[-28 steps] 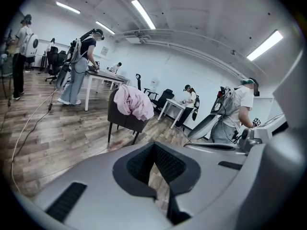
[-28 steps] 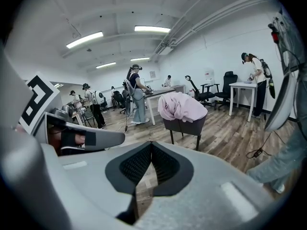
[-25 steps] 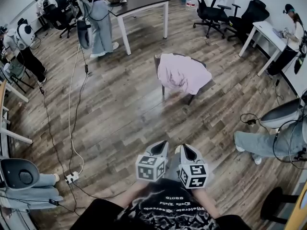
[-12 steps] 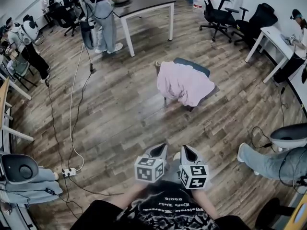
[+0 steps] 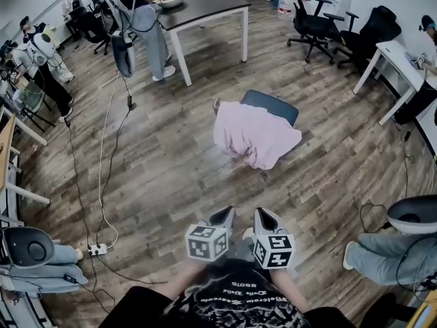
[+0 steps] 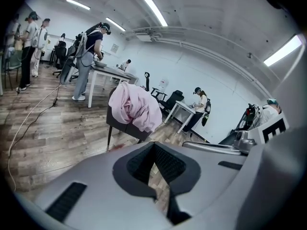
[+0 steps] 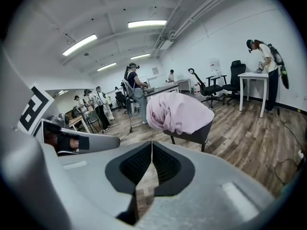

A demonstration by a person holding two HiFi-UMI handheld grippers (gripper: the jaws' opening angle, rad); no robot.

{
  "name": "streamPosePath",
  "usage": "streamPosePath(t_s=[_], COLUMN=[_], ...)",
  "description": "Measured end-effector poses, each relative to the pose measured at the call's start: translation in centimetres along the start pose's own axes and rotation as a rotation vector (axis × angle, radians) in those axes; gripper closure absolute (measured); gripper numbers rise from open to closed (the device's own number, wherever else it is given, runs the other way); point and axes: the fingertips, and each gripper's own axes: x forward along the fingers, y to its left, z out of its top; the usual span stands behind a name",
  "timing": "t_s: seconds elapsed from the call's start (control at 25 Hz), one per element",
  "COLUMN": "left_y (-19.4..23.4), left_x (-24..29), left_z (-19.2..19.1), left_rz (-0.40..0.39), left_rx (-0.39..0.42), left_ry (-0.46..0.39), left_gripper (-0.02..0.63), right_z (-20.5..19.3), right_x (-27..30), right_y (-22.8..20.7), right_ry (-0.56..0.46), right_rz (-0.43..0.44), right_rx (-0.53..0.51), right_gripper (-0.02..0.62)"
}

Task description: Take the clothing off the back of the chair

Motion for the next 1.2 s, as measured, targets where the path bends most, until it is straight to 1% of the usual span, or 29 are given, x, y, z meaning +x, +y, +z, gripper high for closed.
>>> streamPosePath(t_s=[0.16, 0.36, 0.6, 0.68, 0.84, 0.96, 1.08, 1.2], left_y=[-0.3, -1.2, -1.6, -1.3, -0.8, -0.7, 0.2, 0.8], left_x=[2.0, 4.4, 6.8, 7.0, 7.1, 7.7, 8.1, 9.1], left_z=[1.3, 2.4, 4.0, 4.3, 5.5, 6.0, 6.3, 6.7], left_rz=[0.009, 0.031, 0.050, 0.053, 0.065, 0.048, 0.044, 0.034], left_rx=[-0.014, -0.017, -0.038, -0.048, -0.051, -0.053, -0.055, -0.061], left_ry=[0.011, -0.017, -0.027, -0.029, -0.066, -0.045, -0.019, -0.007], left_gripper=[0.606, 0.606, 0.606, 0.606, 0.606, 0.606, 0.606, 0.606], right_z=[1.4, 2.6, 4.5, 4.8, 5.1, 5.3, 5.5, 5.6], right_x=[1.1, 2.0, 3.5, 3.9, 4.4, 4.7, 5.5, 6.0], right_y=[-1.8, -4.6, -7.0, -7.2, -7.5, -7.6, -6.9, -7.4], right_ry=[0.002, 0.011, 0.006, 0.010, 0.020, 0.024, 0.026, 0.034], right_rz=[0.012, 0.029, 0.056, 0.066, 0.079, 0.079, 0.086, 0.082], right_rx=[0.004, 0.005, -0.001, 0.004, 0.010, 0.027, 0.031, 0.051], right_gripper=[0.594, 0.594, 0.594, 0.594, 0.594, 0.594, 0.594, 0.585])
